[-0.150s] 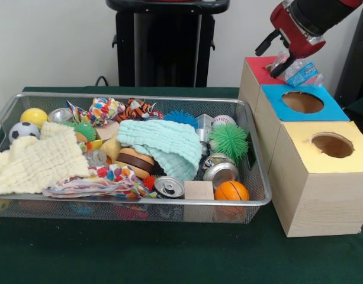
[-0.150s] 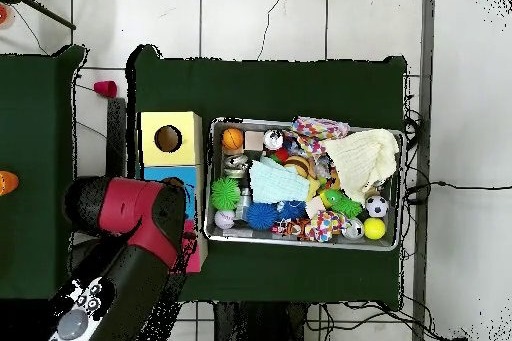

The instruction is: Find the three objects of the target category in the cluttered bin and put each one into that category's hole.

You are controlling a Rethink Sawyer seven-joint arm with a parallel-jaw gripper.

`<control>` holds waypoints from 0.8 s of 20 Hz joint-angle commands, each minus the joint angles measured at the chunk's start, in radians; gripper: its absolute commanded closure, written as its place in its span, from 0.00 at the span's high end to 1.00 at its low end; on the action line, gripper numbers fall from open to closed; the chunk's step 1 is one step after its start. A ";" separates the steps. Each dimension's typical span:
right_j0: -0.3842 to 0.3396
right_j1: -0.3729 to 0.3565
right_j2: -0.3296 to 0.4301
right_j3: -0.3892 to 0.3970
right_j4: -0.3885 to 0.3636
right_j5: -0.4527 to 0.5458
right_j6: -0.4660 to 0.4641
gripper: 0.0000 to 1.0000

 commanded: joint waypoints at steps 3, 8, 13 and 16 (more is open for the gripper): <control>-0.012 -0.049 0.068 -0.016 0.018 0.064 0.205 1.00; -0.008 -0.049 0.071 -0.002 0.015 0.042 0.215 1.00; -0.008 -0.057 0.070 -0.002 0.009 0.052 0.219 1.00; -0.003 -0.059 0.079 0.017 0.024 0.052 0.239 1.00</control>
